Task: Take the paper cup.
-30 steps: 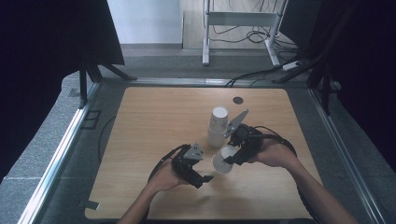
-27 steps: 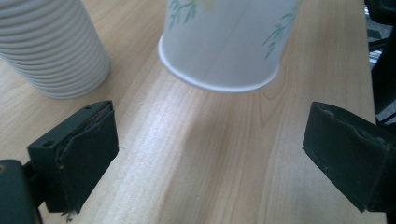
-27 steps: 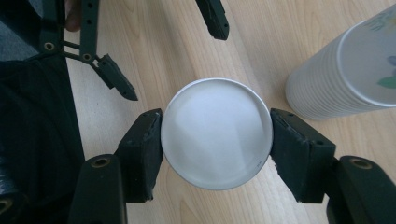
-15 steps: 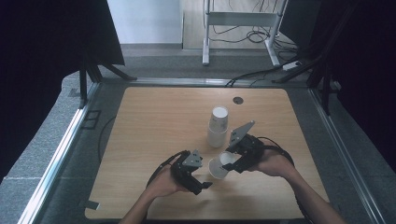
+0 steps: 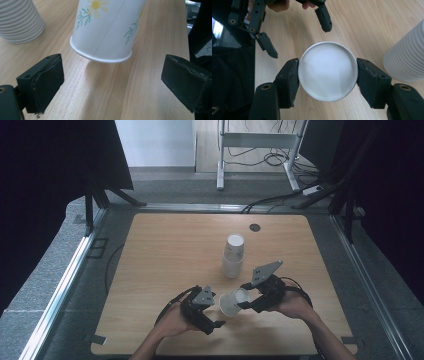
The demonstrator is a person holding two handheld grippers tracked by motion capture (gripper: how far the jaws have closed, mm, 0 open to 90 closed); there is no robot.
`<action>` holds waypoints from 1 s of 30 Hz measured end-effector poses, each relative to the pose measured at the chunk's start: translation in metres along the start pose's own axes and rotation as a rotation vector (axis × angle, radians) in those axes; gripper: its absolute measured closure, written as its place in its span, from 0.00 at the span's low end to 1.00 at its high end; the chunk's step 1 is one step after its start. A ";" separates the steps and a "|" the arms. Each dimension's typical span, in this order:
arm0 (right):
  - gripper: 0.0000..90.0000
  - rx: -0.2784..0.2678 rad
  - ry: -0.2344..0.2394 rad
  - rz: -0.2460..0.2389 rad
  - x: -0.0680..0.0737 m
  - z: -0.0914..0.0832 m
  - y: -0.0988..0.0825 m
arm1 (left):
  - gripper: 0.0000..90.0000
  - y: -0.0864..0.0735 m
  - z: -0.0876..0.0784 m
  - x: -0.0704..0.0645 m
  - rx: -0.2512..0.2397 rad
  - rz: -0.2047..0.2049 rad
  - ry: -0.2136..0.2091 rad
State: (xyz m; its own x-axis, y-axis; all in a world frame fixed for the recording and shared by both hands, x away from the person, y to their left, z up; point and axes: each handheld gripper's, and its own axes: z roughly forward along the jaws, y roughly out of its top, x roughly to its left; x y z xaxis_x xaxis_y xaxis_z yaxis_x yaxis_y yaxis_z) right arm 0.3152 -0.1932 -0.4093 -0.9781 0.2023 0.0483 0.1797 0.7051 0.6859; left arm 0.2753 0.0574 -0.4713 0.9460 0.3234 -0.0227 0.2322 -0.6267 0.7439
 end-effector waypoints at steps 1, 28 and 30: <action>0.41 0.000 0.000 0.000 0.000 0.000 0.000 | 0.05 0.000 0.000 0.000 0.000 0.000 0.000; 0.41 -0.251 0.077 0.028 0.009 0.012 -0.050 | 0.05 -0.007 0.011 -0.005 -0.050 -0.004 -0.046; 0.41 -0.265 0.087 0.037 0.009 0.014 -0.052 | 0.05 -0.008 0.013 -0.006 -0.059 -0.004 -0.057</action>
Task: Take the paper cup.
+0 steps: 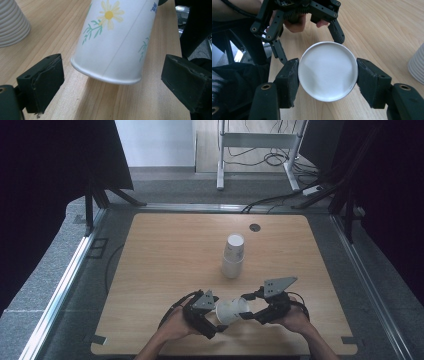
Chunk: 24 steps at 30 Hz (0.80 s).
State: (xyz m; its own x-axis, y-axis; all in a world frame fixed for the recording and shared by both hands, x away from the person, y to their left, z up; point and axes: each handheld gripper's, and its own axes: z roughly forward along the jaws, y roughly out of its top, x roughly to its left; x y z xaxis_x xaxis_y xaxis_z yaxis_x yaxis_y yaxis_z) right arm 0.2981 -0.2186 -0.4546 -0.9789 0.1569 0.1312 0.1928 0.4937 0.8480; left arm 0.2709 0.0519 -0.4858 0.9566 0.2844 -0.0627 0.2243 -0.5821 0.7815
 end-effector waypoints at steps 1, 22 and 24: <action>0.41 0.000 0.000 0.000 0.000 0.000 0.000 | 0.05 0.000 0.000 0.000 0.000 0.000 0.000; 0.41 -0.062 0.052 0.021 0.001 0.000 -0.003 | 0.13 -0.004 0.007 0.001 -0.010 0.022 -0.042; 0.41 -0.062 0.055 0.021 0.001 0.000 -0.003 | 0.14 -0.005 0.007 0.002 -0.011 0.025 -0.043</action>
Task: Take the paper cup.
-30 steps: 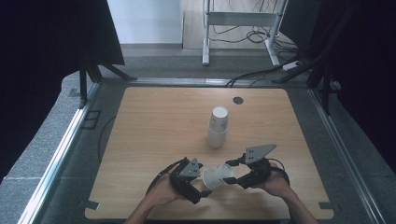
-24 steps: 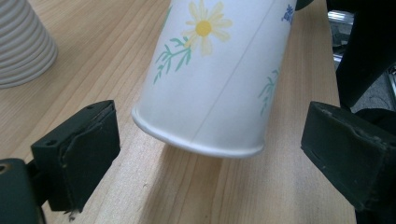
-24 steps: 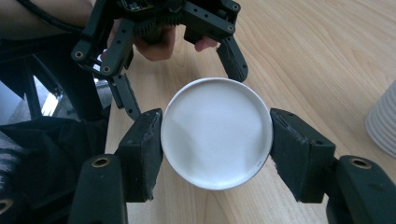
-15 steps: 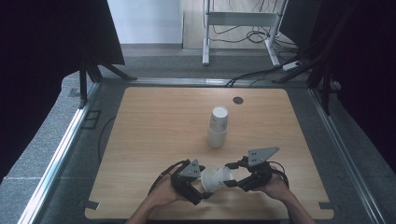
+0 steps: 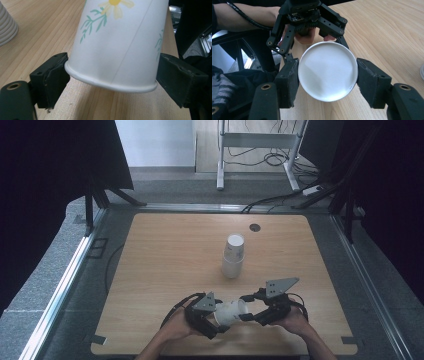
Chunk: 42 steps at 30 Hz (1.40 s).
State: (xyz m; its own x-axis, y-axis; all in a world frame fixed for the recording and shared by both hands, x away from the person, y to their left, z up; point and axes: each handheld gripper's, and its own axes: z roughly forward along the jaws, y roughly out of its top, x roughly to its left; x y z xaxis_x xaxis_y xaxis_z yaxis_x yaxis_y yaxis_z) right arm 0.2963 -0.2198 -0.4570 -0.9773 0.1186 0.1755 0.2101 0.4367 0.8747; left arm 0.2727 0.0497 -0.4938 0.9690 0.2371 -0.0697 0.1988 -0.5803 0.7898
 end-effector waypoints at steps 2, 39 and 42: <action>0.41 -0.001 0.005 -0.001 0.000 0.000 0.000 | 0.16 0.000 0.000 0.000 0.001 0.002 0.000; 0.39 -0.002 -0.021 0.018 -0.004 -0.002 -0.002 | 0.37 0.003 -0.004 0.002 0.049 -0.001 0.036; 0.35 0.009 -0.035 0.018 -0.004 -0.002 -0.002 | 0.37 0.003 -0.004 0.001 0.064 0.000 0.034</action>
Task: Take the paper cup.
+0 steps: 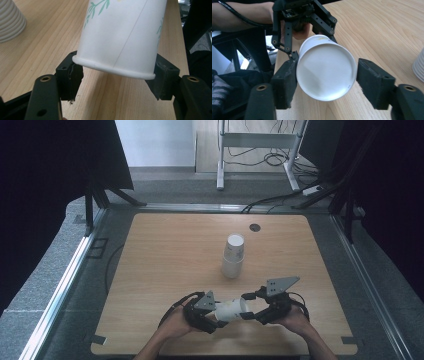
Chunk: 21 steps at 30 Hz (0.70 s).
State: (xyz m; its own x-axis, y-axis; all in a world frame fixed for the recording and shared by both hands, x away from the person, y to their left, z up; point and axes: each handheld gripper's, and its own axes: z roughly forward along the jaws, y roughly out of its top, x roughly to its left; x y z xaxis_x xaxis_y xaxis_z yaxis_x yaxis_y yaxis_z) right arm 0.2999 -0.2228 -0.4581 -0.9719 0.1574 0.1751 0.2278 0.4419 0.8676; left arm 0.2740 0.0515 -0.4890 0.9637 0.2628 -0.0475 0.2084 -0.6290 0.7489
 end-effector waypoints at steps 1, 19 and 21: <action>0.34 0.001 0.000 0.000 0.000 0.000 0.000 | 0.37 0.000 0.000 0.000 0.007 0.002 0.001; 0.15 0.224 -0.106 -0.091 0.020 0.005 0.023 | 0.36 0.019 -0.015 -0.007 0.181 0.081 0.118; 0.15 0.254 -0.114 -0.092 0.022 0.007 0.025 | 0.37 0.020 -0.013 -0.009 0.204 0.097 0.129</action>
State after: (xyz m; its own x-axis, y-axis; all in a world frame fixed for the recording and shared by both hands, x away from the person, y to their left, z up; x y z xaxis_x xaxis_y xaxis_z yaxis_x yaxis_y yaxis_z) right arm 0.2851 -0.2019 -0.4360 -0.9795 0.1981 0.0355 0.1607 0.6639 0.7304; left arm 0.2674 0.0461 -0.4647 0.9543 0.2769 0.1123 0.1581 -0.7868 0.5967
